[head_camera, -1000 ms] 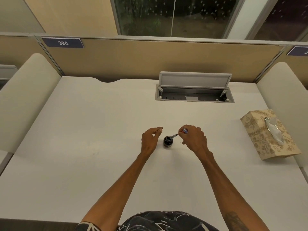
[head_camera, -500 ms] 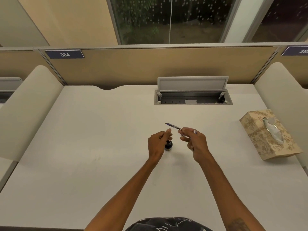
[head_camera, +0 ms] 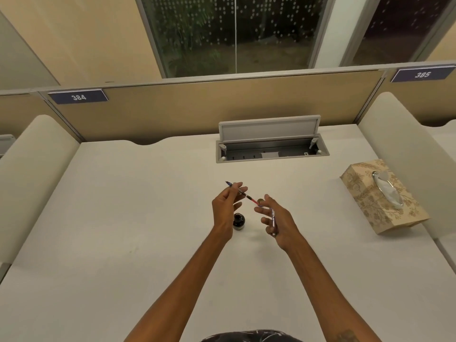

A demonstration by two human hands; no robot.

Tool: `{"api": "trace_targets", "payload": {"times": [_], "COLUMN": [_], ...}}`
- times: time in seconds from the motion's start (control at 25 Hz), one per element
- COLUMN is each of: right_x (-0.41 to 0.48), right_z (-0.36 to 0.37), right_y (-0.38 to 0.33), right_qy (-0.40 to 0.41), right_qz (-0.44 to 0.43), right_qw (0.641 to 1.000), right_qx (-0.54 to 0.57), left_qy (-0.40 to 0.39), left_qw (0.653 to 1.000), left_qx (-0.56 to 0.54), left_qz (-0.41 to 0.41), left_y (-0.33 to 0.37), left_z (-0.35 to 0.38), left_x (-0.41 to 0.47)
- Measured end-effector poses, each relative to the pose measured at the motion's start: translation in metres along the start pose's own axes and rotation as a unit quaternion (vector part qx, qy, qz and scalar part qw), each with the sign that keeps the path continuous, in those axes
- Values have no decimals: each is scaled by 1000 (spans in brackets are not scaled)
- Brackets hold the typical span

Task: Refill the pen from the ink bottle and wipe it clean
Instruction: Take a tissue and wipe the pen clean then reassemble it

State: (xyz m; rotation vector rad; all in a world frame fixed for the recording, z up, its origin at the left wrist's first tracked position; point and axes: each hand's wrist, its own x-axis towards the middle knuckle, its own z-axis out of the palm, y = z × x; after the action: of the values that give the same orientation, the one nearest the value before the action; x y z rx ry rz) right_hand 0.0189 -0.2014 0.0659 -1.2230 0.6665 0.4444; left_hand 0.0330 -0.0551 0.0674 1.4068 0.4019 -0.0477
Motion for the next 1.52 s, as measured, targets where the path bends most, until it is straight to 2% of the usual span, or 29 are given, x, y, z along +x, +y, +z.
{"api": "trace_targets", "payload": {"times": [0.16, 0.32, 0.44, 0.52, 0.64, 0.76, 0.8, 0.92, 1.04, 1.28, 1.52], "right_x": [12, 21, 29, 36, 39, 38, 39, 42, 52, 64, 68], "right_z": [-23, -54, -92, -121, -167, -211, -224, -254, -269, -277, -287], "right_y": [-16, -48, -73, -88, -105, -107, -106, -112, -121, -134, -138], "right_qy": [49, 133, 201, 273, 408, 485, 486, 434, 400, 465, 483], "right_qz": [5, -68, -148, -211, -230, -232, -222, -167, -133, -174, -174], "right_qw": [990, 978, 965, 939, 874, 803, 792, 805, 802, 782, 777], "right_qx": [132, 145, 84, 6, -130, -256, -293, -368, -423, -377, -364], "left_qy": [-18, -40, -44, -50, -59, -63, -66, -69, -72, -78, -80], "left_qw": [1000, 998, 998, 997, 996, 995, 995, 994, 994, 993, 993], "left_qx": [23, 45, 53, 61, 68, 75, 77, 84, 85, 86, 83], "left_qz": [6, 9, 0, 3, 4, 3, 2, -6, -10, -24, -28], "left_y": [-3, -15, -21, -24, -27, -32, -33, -36, -40, -45, -47], "left_z": [9, 20, 29, 35, 43, 49, 51, 59, 66, 81, 85], "left_x": [1, -3, -1, 1, 3, 2, 2, 3, 4, 5, 7]}}
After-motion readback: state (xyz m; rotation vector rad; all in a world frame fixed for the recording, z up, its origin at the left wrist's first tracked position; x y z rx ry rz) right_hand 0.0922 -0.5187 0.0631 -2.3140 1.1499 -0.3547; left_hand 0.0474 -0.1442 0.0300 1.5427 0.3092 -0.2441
